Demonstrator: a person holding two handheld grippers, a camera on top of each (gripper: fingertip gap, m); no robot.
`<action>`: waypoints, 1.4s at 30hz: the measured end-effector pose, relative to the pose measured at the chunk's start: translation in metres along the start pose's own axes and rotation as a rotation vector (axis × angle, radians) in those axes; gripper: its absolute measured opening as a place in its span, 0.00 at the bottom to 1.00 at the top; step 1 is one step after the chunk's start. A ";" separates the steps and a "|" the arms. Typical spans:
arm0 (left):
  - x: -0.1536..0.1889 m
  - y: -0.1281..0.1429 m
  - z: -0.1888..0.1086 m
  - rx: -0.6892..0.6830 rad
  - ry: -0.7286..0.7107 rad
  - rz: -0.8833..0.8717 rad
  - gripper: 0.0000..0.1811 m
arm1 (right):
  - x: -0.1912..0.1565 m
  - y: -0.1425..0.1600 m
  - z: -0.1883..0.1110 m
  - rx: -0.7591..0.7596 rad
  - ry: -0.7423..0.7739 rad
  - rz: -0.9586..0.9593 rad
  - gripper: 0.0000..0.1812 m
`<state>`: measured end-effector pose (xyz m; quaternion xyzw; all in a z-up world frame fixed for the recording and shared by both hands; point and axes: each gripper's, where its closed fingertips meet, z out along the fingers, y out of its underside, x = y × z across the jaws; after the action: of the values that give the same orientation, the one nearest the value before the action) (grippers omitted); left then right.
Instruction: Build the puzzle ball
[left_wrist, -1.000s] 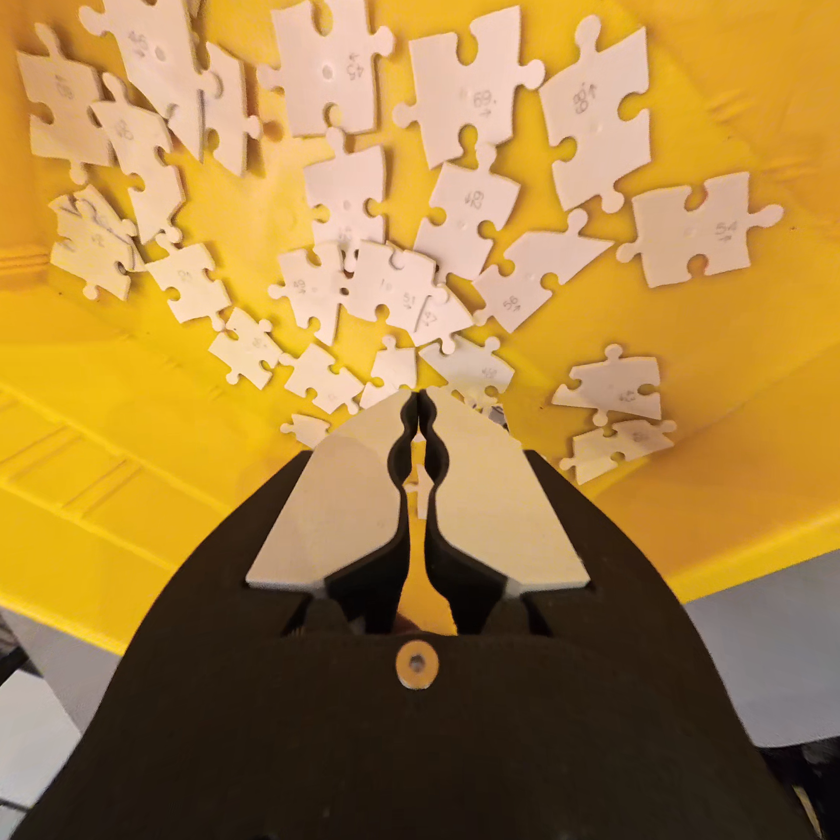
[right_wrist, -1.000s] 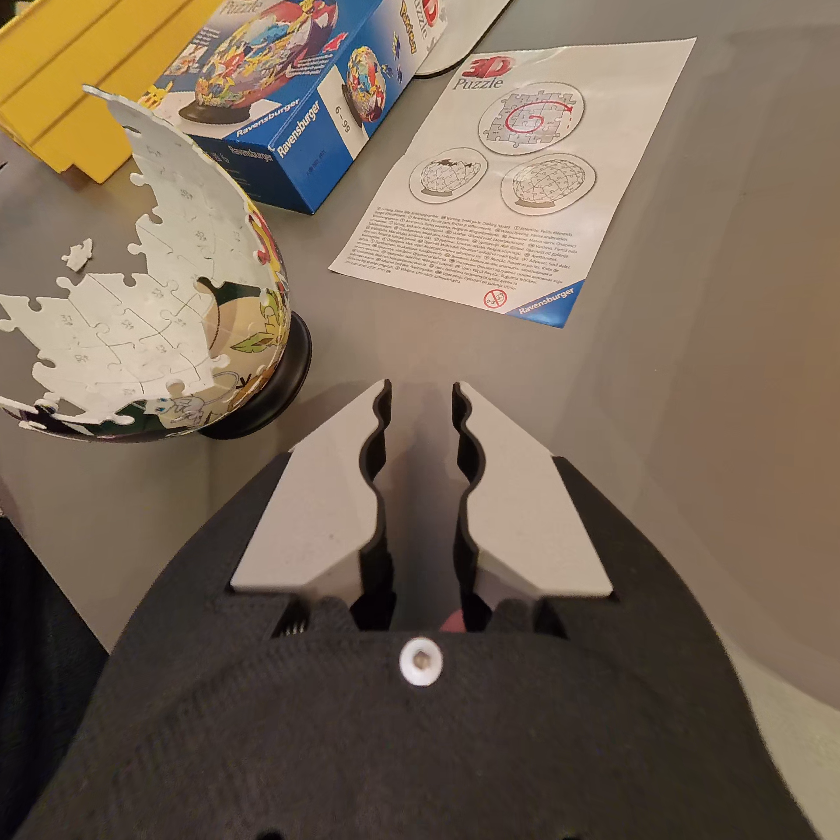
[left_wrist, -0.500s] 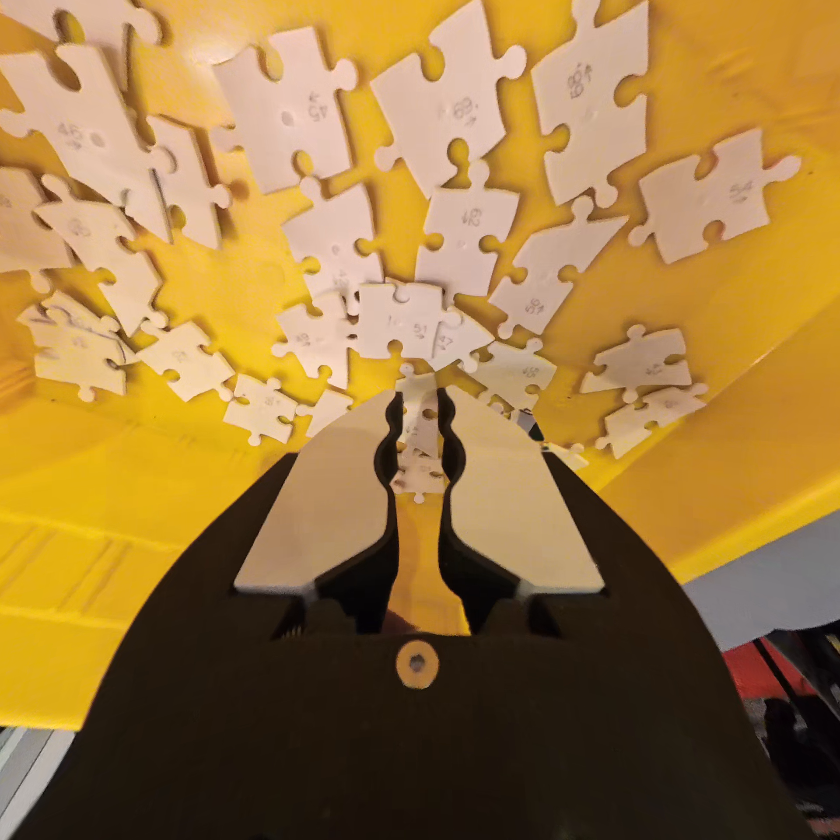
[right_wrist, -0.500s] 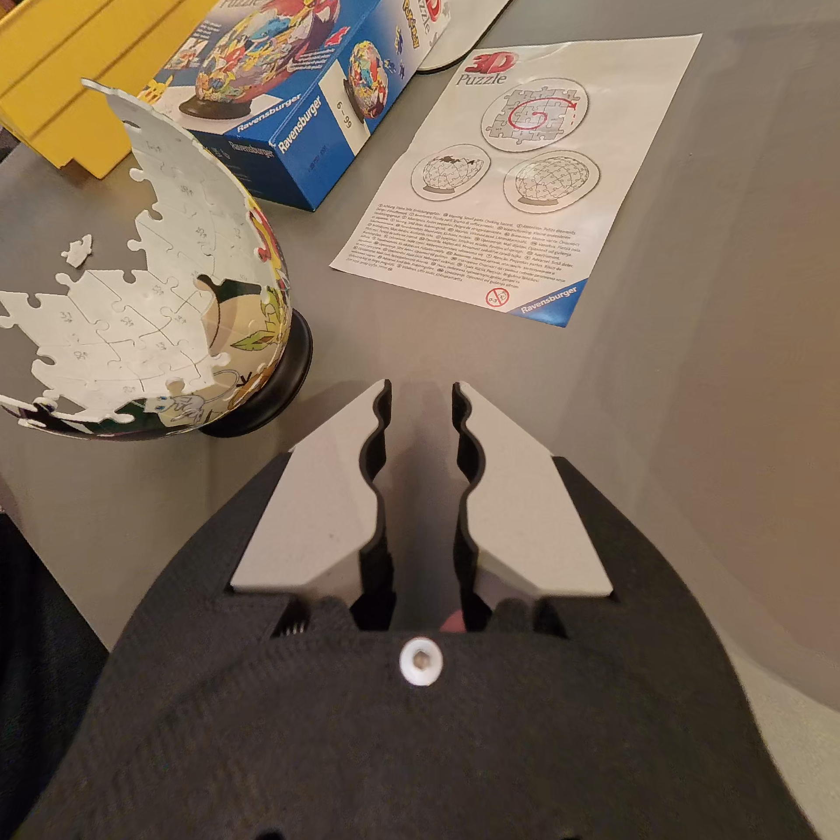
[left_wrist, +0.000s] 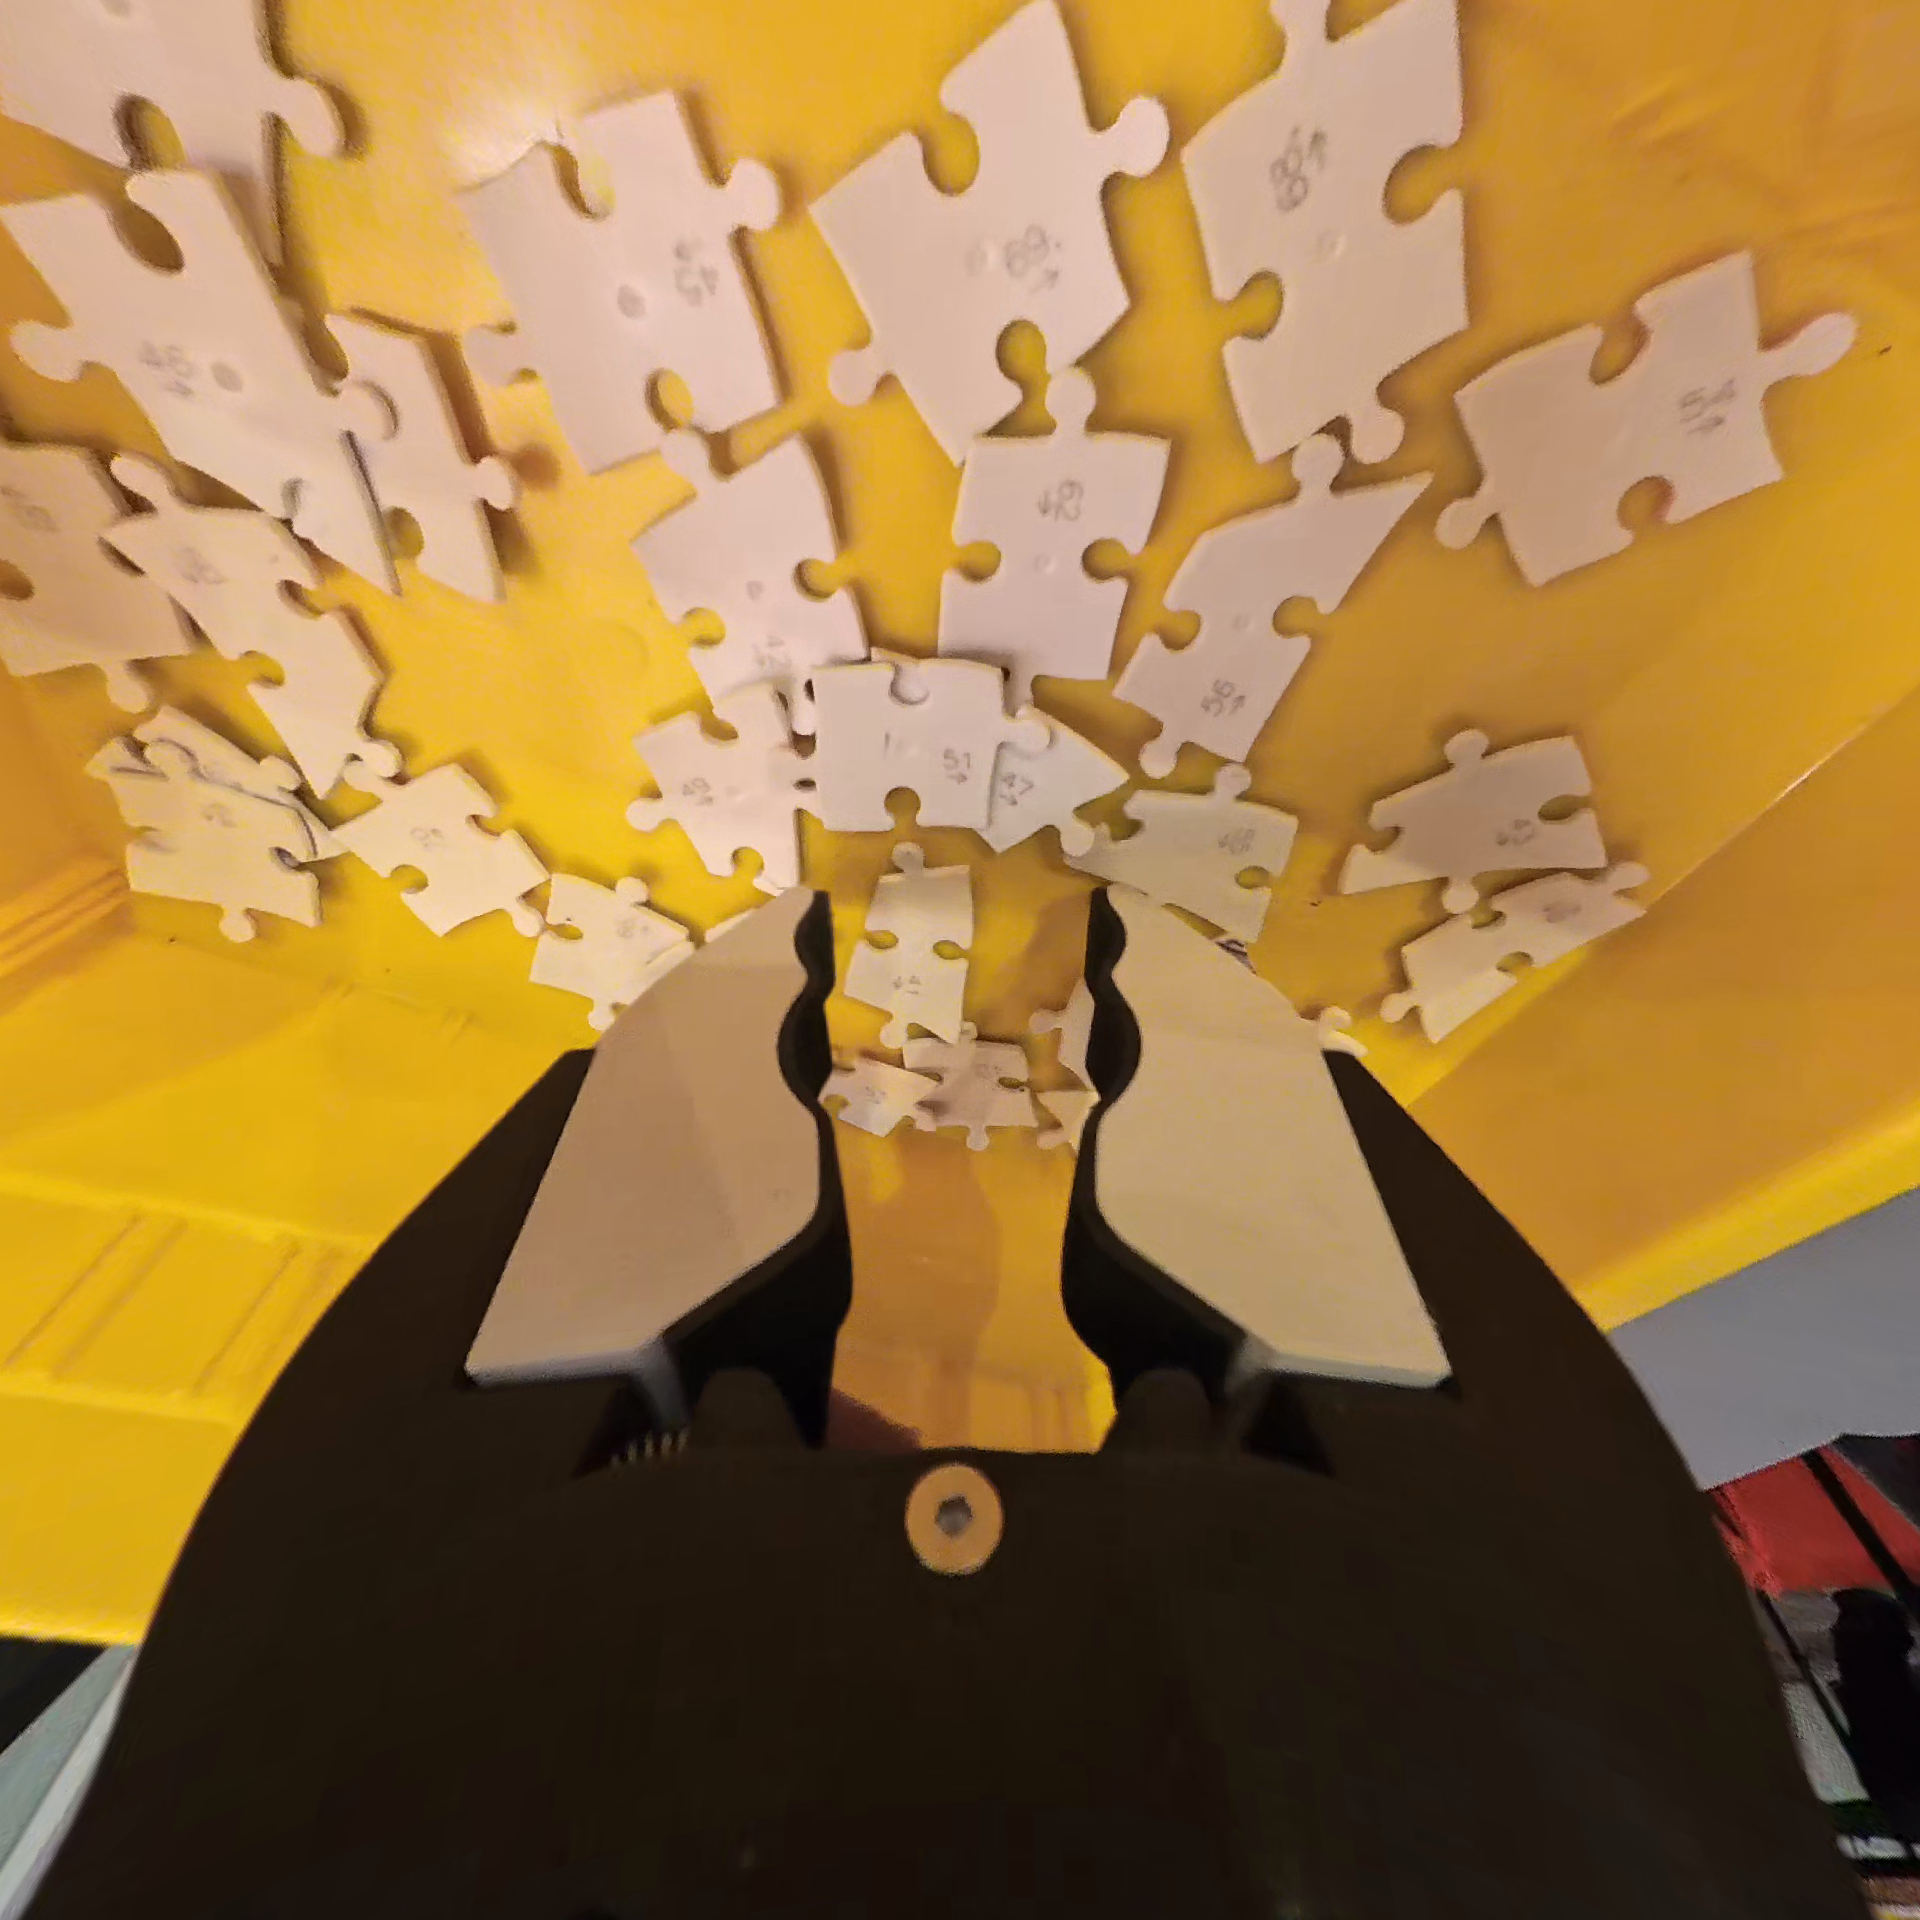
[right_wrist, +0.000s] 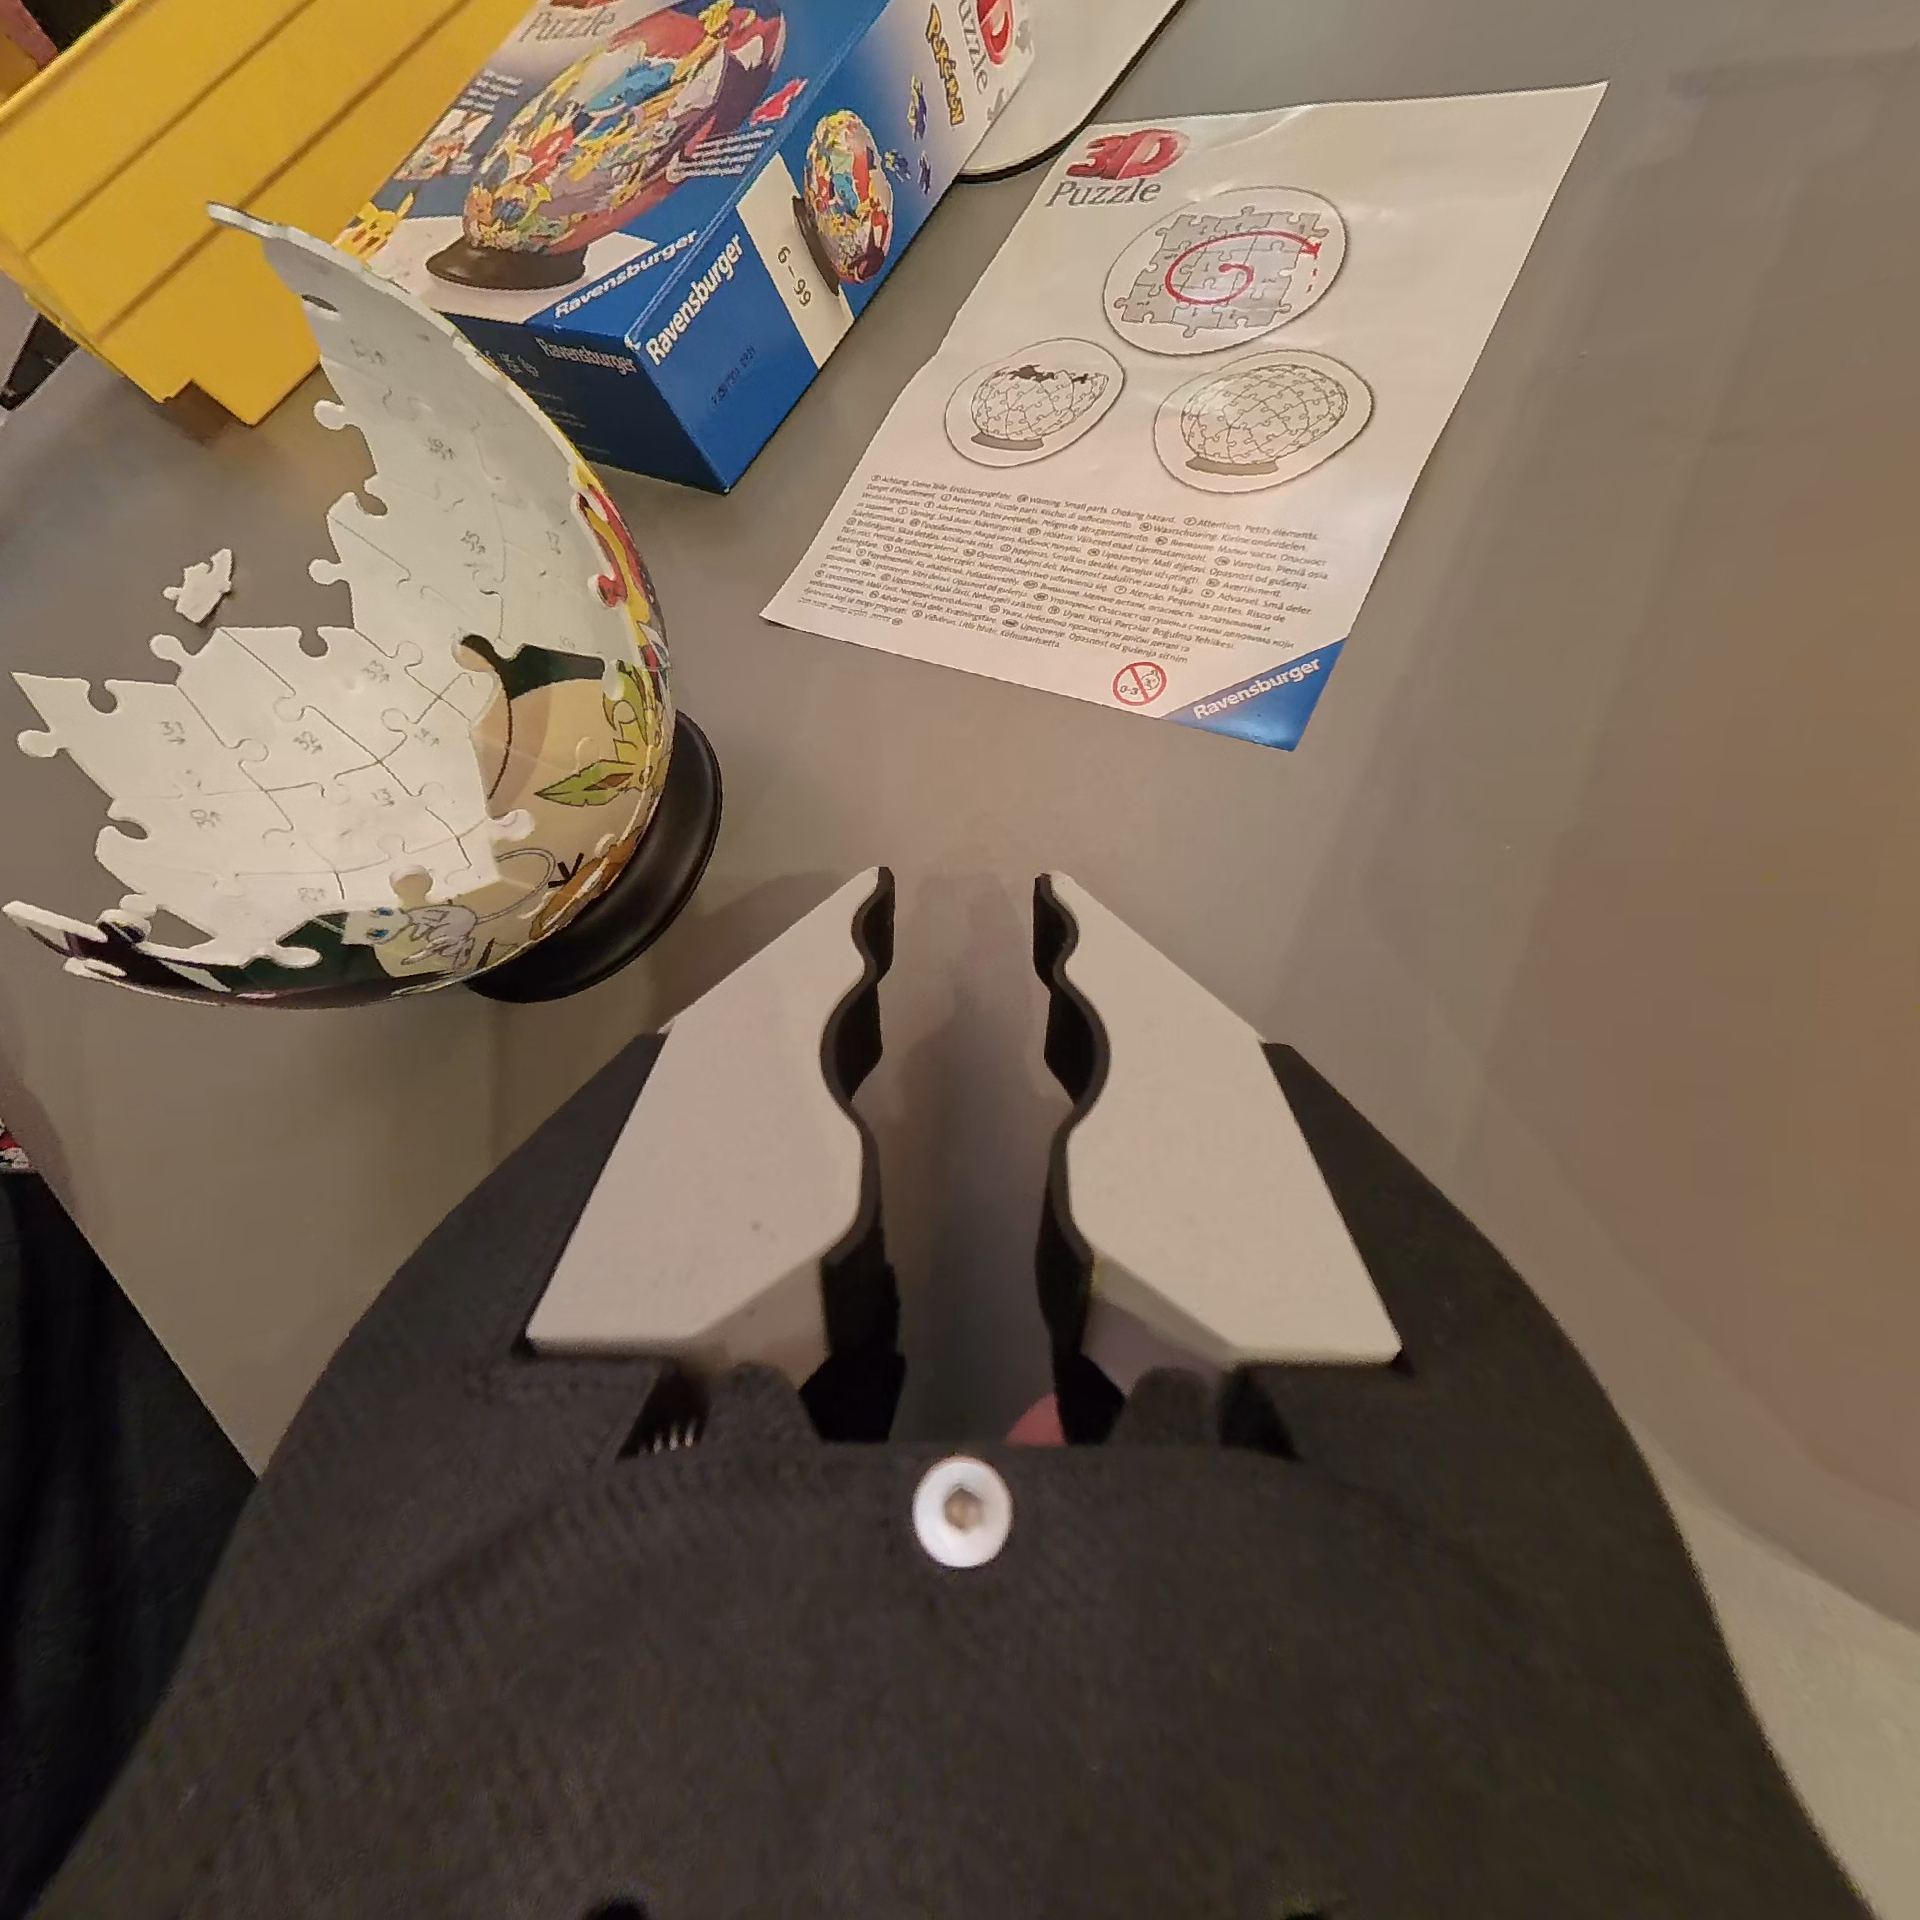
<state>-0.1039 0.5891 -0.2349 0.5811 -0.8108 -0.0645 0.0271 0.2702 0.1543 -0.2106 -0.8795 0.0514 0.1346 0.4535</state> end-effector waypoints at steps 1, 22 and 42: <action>0.000 0.000 0.001 -0.003 0.015 0.004 0.26 | 0.000 0.000 0.000 0.000 0.001 -0.001 0.14; -0.003 -0.015 -0.080 0.248 -0.009 -0.075 0.09 | 0.000 -0.001 -0.001 0.008 -0.009 0.008 0.14; 0.248 -0.121 -0.031 0.431 0.068 0.249 0.19 | 0.000 0.002 0.002 -0.013 0.013 -0.014 0.14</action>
<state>-0.0661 0.3141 -0.2282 0.4708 -0.8699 0.1334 -0.0623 0.2692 0.1542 -0.2131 -0.8836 0.0475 0.1261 0.4484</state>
